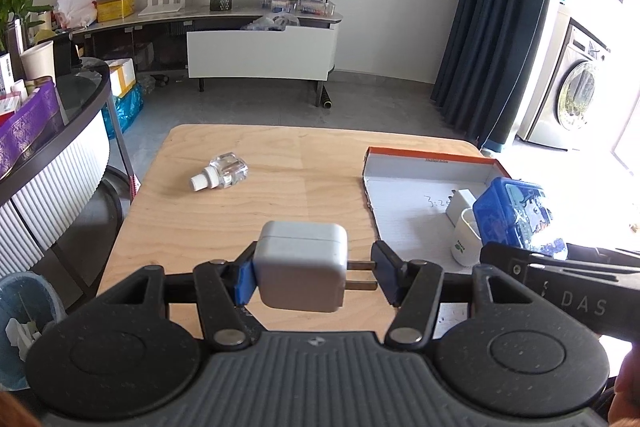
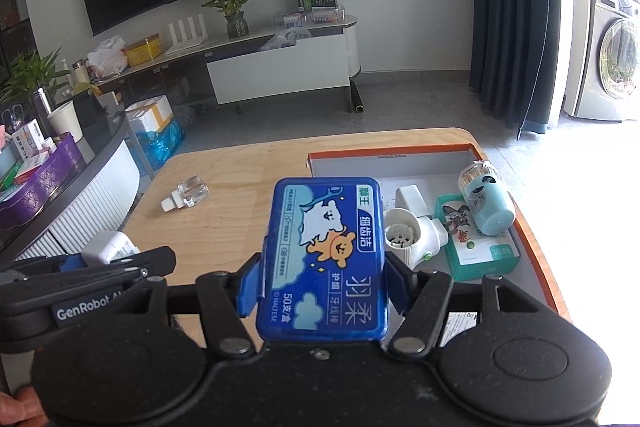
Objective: Organize rigid objects
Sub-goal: 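Carry the white charger and blue tin with both tools over the orange-rimmed box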
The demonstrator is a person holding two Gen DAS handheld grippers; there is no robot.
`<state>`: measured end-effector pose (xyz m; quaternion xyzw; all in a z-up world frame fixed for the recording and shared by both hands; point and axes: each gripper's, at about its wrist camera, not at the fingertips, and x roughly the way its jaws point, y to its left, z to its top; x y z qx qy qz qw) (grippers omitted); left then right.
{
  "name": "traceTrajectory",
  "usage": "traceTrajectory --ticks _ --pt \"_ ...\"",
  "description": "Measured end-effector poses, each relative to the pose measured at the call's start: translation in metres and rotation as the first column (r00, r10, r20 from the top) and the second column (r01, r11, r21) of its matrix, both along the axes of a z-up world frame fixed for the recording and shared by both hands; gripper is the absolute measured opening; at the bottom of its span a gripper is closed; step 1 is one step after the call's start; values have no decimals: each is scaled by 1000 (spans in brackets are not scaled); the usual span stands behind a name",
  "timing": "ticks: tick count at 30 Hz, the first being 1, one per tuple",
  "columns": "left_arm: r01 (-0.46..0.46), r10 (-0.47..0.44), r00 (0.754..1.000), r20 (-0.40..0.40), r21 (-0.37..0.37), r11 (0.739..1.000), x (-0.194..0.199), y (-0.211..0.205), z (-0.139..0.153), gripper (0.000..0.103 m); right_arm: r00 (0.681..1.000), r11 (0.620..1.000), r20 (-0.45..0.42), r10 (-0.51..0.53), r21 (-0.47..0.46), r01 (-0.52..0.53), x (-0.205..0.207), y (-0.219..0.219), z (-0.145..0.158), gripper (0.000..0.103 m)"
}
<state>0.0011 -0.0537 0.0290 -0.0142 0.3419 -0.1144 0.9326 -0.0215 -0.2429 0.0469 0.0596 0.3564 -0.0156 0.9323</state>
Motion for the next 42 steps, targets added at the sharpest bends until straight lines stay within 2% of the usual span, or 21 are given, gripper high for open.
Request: traceTrajectory --ticks 42 --pt "152 -151 988 -19 22 988 -2 -82 -6 59 983 983 28 -183 -5 183 -19 -82 4 74"
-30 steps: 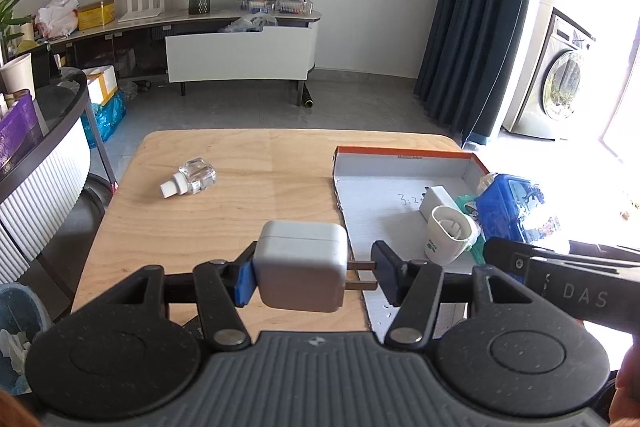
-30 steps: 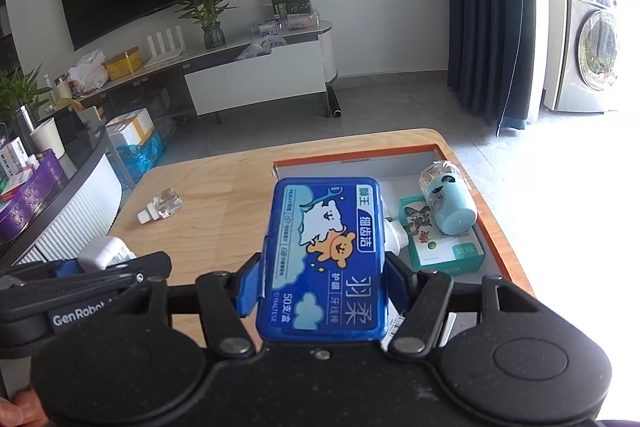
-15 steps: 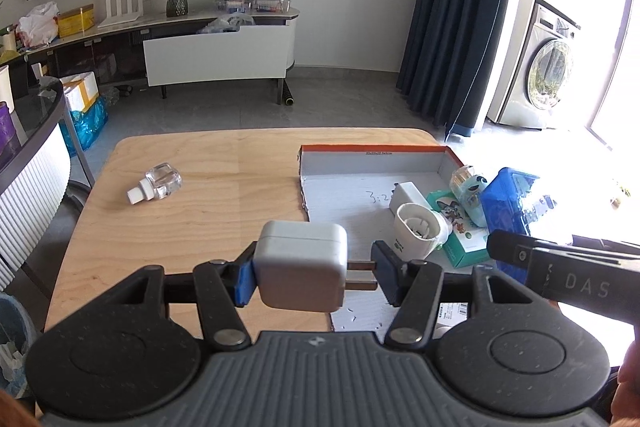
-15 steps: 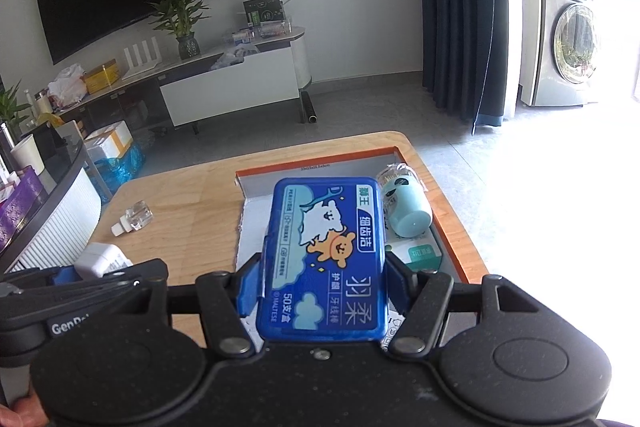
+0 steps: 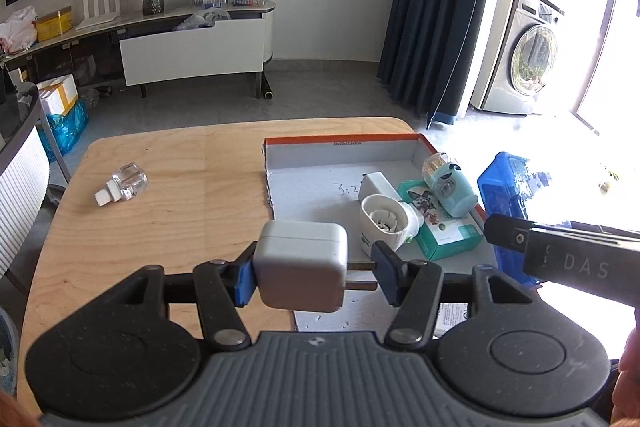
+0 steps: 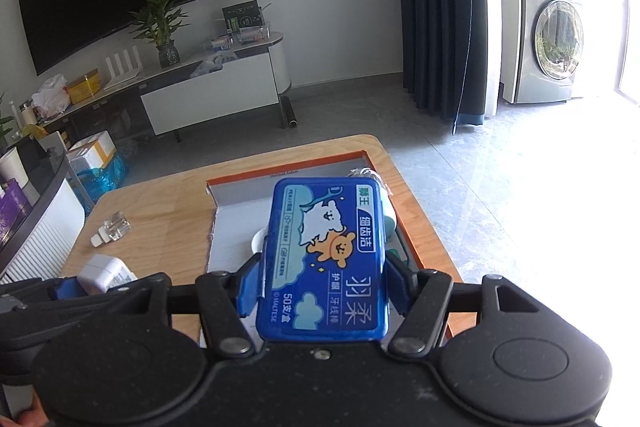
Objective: Organize rigid objects
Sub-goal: 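Carry the white charger and blue tin with both tools over the orange-rimmed box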
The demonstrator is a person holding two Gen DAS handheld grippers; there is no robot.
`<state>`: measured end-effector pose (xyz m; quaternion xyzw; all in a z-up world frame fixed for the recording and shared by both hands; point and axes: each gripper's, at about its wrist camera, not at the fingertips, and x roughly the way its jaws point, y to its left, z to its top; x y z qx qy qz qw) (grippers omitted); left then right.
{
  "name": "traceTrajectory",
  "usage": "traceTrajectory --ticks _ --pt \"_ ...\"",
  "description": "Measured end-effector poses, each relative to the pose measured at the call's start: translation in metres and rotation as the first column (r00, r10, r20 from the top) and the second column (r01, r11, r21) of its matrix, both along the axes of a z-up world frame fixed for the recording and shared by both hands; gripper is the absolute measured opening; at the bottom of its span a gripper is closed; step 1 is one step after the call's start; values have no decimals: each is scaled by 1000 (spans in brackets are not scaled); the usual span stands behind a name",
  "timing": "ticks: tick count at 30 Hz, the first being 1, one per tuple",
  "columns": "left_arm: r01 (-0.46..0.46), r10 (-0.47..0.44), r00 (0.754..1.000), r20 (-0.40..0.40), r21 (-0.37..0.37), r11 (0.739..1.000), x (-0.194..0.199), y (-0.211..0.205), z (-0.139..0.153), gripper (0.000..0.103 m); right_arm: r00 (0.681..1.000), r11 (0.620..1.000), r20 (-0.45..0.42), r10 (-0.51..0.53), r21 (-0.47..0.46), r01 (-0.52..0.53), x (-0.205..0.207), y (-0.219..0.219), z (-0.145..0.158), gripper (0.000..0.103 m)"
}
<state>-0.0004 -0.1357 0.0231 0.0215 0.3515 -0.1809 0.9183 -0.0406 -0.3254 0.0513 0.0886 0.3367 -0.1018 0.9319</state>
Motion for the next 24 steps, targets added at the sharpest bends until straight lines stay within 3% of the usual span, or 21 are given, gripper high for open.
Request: traceTrajectory --ticks 24 --pt "60 -59 997 -55 7 998 4 -26 -17 59 999 1000 -39 -11 0 11 16 -22 -9 74"
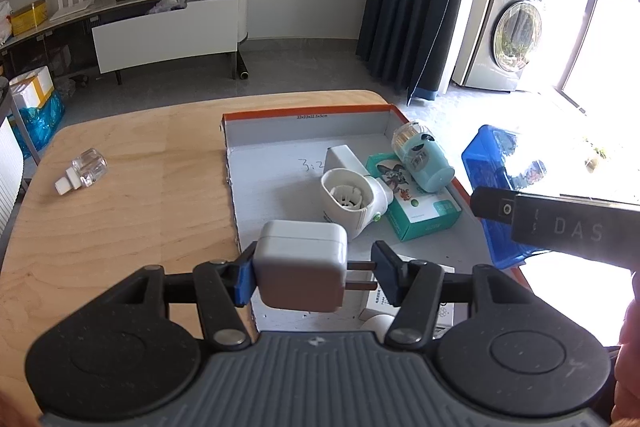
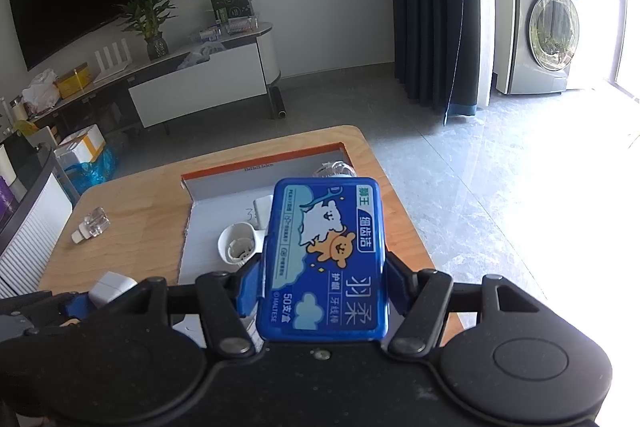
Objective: Organize rigid objects
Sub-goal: 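Carry the white charger and blue tin with both tools over the orange-rimmed box, then lower and release the blue tin with the right tool while the left tool releases the white charger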
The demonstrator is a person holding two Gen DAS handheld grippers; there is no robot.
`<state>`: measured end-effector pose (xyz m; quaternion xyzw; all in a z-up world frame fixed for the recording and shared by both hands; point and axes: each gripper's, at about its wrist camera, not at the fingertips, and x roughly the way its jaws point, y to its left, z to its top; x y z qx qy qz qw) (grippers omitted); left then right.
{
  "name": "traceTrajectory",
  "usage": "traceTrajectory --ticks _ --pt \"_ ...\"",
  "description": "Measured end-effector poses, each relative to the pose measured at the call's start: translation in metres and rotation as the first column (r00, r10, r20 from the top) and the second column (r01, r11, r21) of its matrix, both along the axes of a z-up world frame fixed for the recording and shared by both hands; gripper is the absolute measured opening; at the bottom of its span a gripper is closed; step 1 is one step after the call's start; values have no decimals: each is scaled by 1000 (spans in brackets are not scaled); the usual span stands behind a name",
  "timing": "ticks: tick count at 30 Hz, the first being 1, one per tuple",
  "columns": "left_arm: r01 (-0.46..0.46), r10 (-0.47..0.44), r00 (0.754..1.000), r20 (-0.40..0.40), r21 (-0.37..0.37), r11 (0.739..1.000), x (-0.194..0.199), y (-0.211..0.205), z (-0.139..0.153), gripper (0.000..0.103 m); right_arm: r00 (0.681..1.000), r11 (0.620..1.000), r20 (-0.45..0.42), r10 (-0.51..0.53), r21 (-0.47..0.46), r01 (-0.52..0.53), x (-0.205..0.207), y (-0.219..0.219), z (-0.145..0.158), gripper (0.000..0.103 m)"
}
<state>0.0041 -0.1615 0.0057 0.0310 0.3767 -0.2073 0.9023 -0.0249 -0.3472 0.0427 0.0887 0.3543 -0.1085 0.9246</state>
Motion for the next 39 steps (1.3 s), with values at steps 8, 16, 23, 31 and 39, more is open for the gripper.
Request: traceTrajectory --ticks 8,16,23,31,39 --pt "-2 2 1000 -9 8 1000 1 -3 -3 59 1000 1000 -11 6 7 -6 4 -1 -5 74" --pt "-3 3 1000 -21 10 1000 4 -5 -5 59 1000 1000 -27 12 13 -12 7 -6 -11 74" --pt "-8 8 999 -37 14 1000 9 -5 -10 59 999 999 -32 26 20 -25 16 -10 -17 76" --pt "-7 8 998 -59 15 1000 14 -7 -17 59 1000 1000 18 2 22 -3 12 -17 -13 78" --pt "32 -35 995 -93 -33 999 16 -11 -23 59 999 999 31 -12 30 11 8 -18 -10 78"
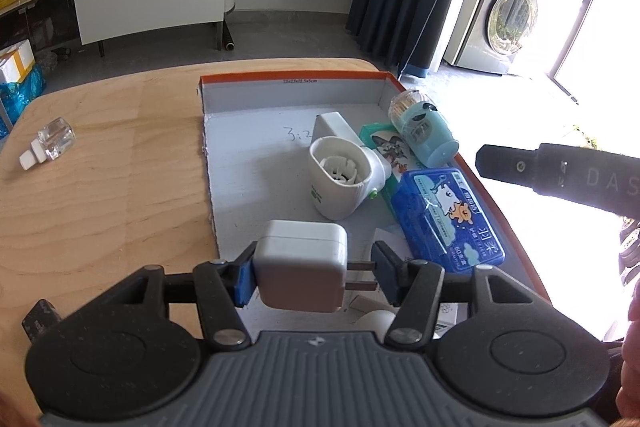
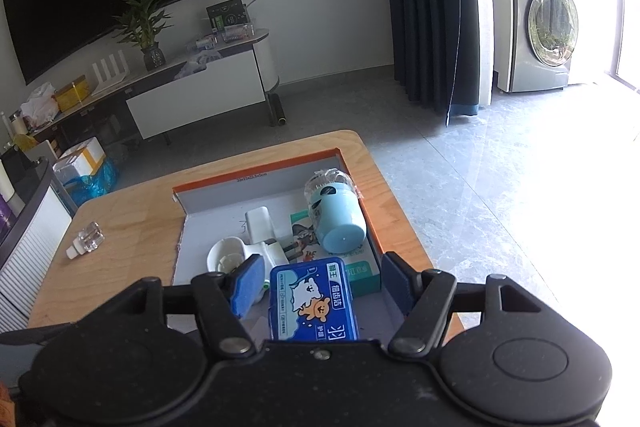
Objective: Organize rigid objects
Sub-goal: 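Lower and release the blue tin with the right tool while the left tool releases the white charger, then withdraw both tools from the box toward the black charger and glass bottle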
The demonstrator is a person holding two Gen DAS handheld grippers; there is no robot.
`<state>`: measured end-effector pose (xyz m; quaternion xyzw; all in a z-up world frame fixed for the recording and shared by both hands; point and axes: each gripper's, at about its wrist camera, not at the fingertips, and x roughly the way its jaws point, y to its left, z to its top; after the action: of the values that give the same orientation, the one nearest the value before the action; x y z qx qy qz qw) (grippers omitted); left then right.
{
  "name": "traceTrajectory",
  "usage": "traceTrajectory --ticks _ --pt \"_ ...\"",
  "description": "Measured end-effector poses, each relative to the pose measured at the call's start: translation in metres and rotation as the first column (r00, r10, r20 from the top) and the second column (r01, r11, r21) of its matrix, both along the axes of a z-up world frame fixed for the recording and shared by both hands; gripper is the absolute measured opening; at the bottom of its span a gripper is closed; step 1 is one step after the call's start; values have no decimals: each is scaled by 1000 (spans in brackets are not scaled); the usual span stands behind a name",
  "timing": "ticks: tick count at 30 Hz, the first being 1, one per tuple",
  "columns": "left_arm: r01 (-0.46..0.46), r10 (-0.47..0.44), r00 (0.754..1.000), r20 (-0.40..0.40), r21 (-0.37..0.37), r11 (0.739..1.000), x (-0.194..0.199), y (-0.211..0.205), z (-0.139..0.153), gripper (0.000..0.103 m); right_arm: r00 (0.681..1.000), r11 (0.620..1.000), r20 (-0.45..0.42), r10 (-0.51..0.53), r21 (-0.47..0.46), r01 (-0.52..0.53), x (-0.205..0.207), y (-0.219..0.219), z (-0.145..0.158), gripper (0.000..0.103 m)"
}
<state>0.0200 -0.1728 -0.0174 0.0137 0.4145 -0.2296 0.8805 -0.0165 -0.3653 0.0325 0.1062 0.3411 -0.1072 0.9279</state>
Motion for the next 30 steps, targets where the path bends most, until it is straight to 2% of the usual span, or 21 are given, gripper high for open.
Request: traceTrajectory --ticks 2,4,8,16,30 --pt "14 -14 1000 4 -27 1000 -1 0 2 61 1000 1000 2 0 2 0 0 1 0 78" --pt "26 -26 1000 15 -32 999 -3 -2 5 68 1000 1000 4 2 2 -2 -1 2 1 78" --pt "21 -21 999 41 -17 1000 -6 -2 12 69 1000 1000 12 11 5 -12 -1 5 3 78" --pt "-60 57 997 60 37 998 -2 17 19 77 999 999 11 31 4 -31 -1 16 5 80" --pt "-174 171 983 70 35 984 2 69 24 79 992 992 -18 125 8 -125 6 60 -1 80"
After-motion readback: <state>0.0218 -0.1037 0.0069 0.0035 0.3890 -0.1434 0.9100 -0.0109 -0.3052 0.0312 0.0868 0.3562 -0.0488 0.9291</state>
